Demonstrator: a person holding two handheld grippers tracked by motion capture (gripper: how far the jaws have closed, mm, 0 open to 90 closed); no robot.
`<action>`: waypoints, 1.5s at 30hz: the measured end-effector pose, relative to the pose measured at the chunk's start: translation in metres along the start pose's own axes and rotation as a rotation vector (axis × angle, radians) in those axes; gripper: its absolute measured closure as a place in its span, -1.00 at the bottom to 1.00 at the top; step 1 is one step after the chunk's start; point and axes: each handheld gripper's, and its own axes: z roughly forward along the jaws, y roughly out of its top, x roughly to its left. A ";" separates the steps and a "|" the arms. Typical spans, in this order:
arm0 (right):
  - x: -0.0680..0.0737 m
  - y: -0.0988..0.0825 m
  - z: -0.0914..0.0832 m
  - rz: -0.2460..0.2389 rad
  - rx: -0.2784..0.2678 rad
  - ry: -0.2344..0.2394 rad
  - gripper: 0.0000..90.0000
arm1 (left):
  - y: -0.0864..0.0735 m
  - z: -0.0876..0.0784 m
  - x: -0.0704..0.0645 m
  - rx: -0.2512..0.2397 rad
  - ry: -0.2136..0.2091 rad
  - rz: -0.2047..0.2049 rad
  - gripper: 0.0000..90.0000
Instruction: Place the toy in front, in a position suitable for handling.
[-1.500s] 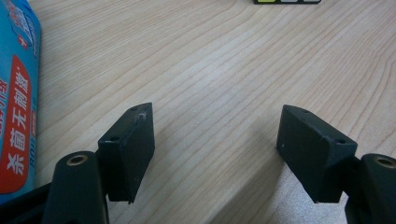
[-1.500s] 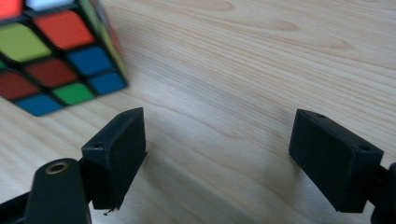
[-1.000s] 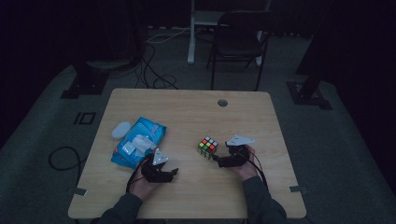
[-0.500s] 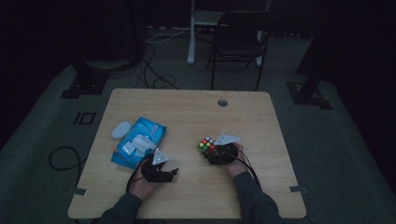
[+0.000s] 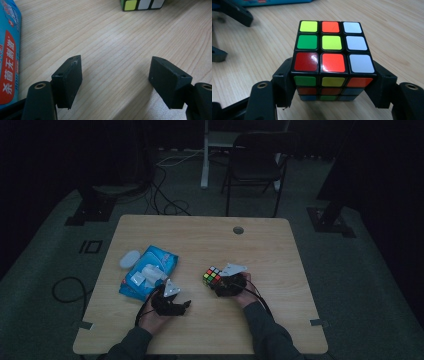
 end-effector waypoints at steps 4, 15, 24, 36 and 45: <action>0.002 0.002 0.006 -0.008 -0.013 0.036 -0.25 | 0.000 0.000 -0.001 0.000 0.003 0.001 -0.37; -0.001 0.002 0.009 -0.004 -0.016 0.062 -0.44 | -0.001 -0.001 -0.001 0.002 0.007 0.000 -0.37; -0.002 -0.010 -0.007 0.028 -0.024 0.038 -0.55 | -0.002 -0.007 0.005 0.001 -0.027 -0.076 -0.21; -0.016 -0.028 -0.026 0.080 -0.017 -0.029 -0.49 | 0.007 -0.033 0.009 -0.054 -0.016 -0.078 -0.13; -0.027 -0.038 -0.037 0.115 0.012 -0.089 -0.48 | 0.016 -0.062 0.023 -0.129 0.038 -0.093 -0.19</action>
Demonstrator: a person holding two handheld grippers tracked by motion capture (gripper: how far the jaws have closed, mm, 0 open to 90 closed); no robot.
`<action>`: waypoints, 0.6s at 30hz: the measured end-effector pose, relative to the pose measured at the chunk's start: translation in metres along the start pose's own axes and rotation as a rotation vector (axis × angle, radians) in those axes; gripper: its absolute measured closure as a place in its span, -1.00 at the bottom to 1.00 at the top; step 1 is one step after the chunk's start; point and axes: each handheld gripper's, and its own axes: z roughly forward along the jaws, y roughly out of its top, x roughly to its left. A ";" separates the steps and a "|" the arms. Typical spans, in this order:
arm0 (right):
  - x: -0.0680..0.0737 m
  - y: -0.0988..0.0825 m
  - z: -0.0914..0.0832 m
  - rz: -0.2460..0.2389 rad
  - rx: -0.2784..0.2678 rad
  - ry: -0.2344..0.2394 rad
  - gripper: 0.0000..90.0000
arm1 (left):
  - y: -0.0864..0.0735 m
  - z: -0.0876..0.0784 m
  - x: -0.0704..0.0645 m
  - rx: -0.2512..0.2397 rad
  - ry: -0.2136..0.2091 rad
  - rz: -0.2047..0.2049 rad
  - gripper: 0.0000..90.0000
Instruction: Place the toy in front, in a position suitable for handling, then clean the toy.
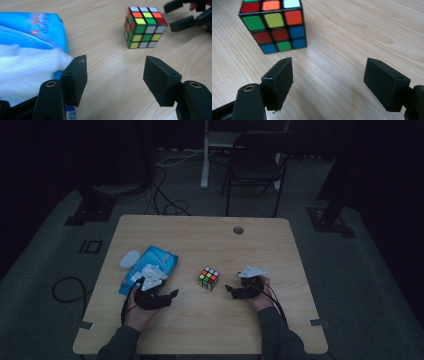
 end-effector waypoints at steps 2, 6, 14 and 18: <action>-0.001 -0.001 -0.001 0.006 0.003 -0.004 -0.48 | 0.003 -0.005 0.005 -0.009 0.022 0.003 -0.21; -0.007 -0.002 -0.004 0.034 -0.010 -0.018 -0.48 | 0.014 -0.021 0.020 -0.028 0.081 0.023 -0.27; -0.010 -0.005 -0.005 0.054 -0.006 -0.034 -0.48 | 0.024 -0.036 0.053 -0.031 0.182 0.011 -0.29; -0.011 -0.006 -0.005 0.062 -0.011 -0.036 -0.48 | 0.027 -0.041 0.072 -0.026 0.244 -0.012 -0.07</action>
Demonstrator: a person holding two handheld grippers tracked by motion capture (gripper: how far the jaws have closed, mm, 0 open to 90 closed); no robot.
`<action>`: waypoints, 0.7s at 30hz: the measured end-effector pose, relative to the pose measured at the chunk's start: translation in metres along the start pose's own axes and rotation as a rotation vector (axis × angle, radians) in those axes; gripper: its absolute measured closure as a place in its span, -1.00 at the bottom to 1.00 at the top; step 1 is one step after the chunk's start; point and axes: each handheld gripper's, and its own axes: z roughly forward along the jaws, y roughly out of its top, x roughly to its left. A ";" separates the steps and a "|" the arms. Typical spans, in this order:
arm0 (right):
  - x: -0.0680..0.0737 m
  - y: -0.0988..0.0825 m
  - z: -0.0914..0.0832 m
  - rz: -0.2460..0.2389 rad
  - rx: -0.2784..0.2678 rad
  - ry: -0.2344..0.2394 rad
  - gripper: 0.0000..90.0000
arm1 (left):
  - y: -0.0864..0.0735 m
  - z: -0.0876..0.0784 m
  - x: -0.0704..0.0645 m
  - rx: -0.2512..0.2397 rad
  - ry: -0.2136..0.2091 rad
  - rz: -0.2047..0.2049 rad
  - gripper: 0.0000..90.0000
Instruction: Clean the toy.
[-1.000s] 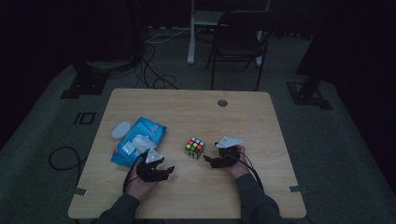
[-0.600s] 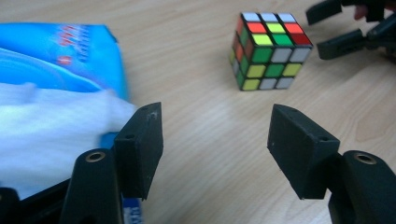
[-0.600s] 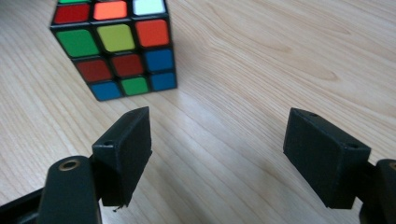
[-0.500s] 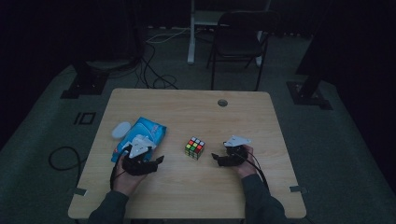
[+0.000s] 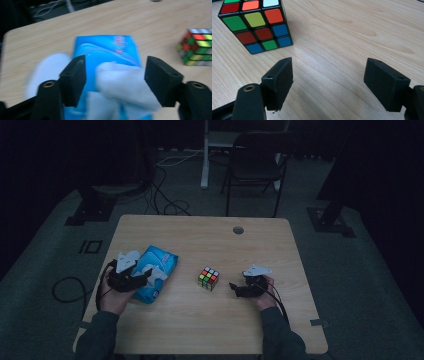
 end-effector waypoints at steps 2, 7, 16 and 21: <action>0.000 -0.001 0.000 0.005 0.001 -0.001 -0.48 | 0.001 0.000 0.003 0.002 0.008 0.001 0.00; -0.001 -0.002 0.000 0.011 0.002 -0.010 -0.48 | 0.006 0.010 0.009 0.057 -0.041 0.014 0.08; -0.002 -0.003 0.000 0.013 0.004 -0.016 -0.48 | -0.002 0.046 0.003 0.166 -0.093 -0.008 -0.03; -0.002 -0.003 0.000 0.013 0.001 -0.017 -0.48 | 0.001 0.055 0.004 0.210 -0.111 -0.033 0.44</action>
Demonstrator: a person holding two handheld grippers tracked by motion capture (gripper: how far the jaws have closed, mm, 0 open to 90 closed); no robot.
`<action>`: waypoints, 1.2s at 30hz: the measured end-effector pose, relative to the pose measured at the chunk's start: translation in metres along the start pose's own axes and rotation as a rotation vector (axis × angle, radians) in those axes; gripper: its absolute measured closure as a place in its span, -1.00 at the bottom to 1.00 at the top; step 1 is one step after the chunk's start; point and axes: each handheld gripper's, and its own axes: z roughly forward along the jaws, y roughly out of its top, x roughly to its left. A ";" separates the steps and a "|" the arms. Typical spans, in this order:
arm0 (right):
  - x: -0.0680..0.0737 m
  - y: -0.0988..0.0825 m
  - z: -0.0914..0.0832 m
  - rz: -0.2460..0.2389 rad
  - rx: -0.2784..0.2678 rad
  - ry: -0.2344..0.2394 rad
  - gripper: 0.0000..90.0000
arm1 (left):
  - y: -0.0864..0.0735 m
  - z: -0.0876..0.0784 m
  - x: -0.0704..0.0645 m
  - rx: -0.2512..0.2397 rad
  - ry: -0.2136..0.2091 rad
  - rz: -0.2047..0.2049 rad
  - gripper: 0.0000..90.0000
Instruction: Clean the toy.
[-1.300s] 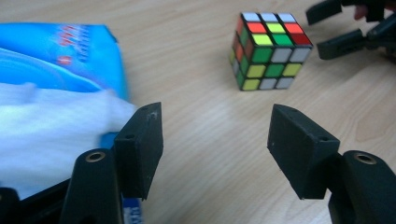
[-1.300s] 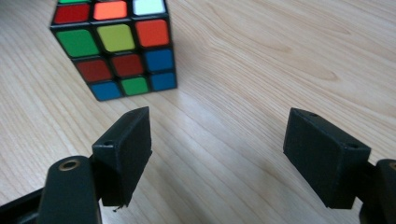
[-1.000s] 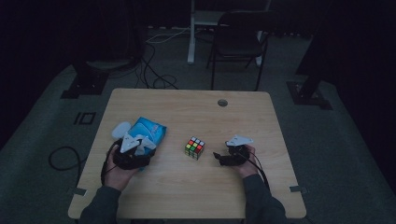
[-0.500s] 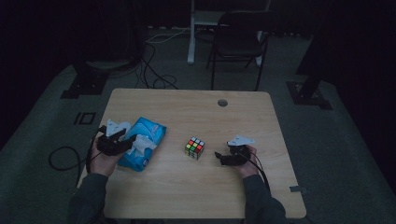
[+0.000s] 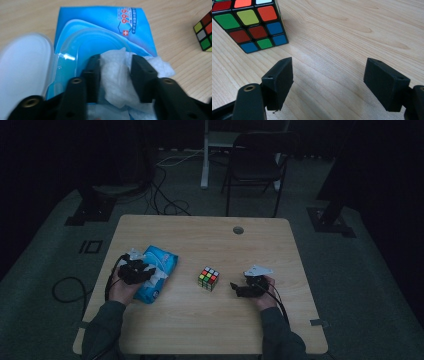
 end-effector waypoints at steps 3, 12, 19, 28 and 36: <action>0.000 0.000 -0.001 0.003 -0.001 -0.002 -0.48 | 0.002 -0.004 -0.004 -0.014 0.008 0.000 0.67; 0.000 0.000 -0.001 -0.001 -0.007 -0.007 -0.46 | 0.012 -0.028 -0.014 -0.101 -0.028 0.030 0.94; 0.000 0.000 -0.002 -0.003 -0.012 -0.007 -0.45 | 0.019 -0.040 -0.026 -0.174 -0.158 0.059 0.95; 0.001 0.001 -0.002 -0.010 -0.014 -0.004 -0.43 | 0.010 -0.024 -0.016 -0.127 -0.036 0.021 0.72; 0.002 0.001 -0.002 -0.011 -0.012 -0.005 -0.43 | -0.003 -0.005 -0.012 -0.063 0.042 0.013 0.06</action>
